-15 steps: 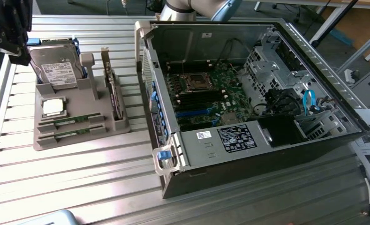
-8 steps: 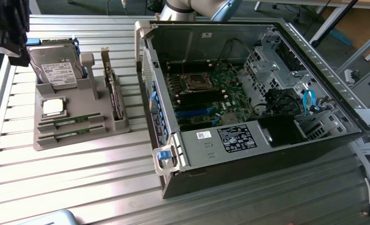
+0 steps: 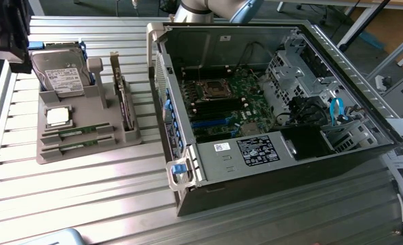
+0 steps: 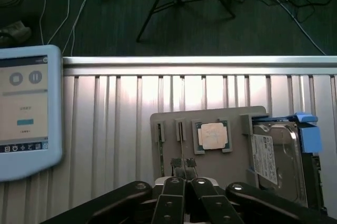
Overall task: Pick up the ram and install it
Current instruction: 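Pick up the ram and move it above insertion slot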
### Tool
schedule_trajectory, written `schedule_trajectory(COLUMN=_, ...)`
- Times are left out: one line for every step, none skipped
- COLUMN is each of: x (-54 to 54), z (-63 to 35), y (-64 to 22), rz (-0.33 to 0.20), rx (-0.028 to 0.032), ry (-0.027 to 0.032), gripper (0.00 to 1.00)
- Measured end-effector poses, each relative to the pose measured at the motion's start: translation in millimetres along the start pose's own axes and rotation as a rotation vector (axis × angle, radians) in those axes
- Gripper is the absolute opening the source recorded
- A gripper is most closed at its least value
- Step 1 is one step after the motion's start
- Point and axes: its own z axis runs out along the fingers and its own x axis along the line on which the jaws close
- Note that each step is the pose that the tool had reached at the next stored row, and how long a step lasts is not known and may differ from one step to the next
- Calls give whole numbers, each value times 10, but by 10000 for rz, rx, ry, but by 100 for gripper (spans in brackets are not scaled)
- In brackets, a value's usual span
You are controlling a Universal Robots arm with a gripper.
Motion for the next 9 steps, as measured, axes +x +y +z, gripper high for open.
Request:
schedule_trajectory(x=0, z=0, y=0, rz=-90, rx=2, ry=14, gripper=11)
schedule_trajectory(x=0, z=0, y=0, rz=-159, rx=3, ry=27, gripper=11)
schedule_trajectory(x=0, z=-1, y=0, rz=-204, rx=5, ry=34, gripper=11)
schedule_trajectory(x=0, z=-1, y=0, rz=-230, rx=23, ry=39, gripper=11)
schedule_trajectory(x=-1, z=-1, y=2, rz=-246, rx=75, ry=41, gripper=11)
schedule_trajectory(x=-1, z=-1, y=2, rz=-266, rx=146, ry=45, gripper=11)
schedule_trajectory(x=0, z=0, y=3, rz=-285, rx=206, ry=47, gripper=11)
schedule_trajectory(x=0, z=1, y=4, rz=-305, rx=269, ry=47, gripper=11)
schedule_trajectory(x=0, z=0, y=5, rz=-324, rx=324, ry=50, gripper=11)
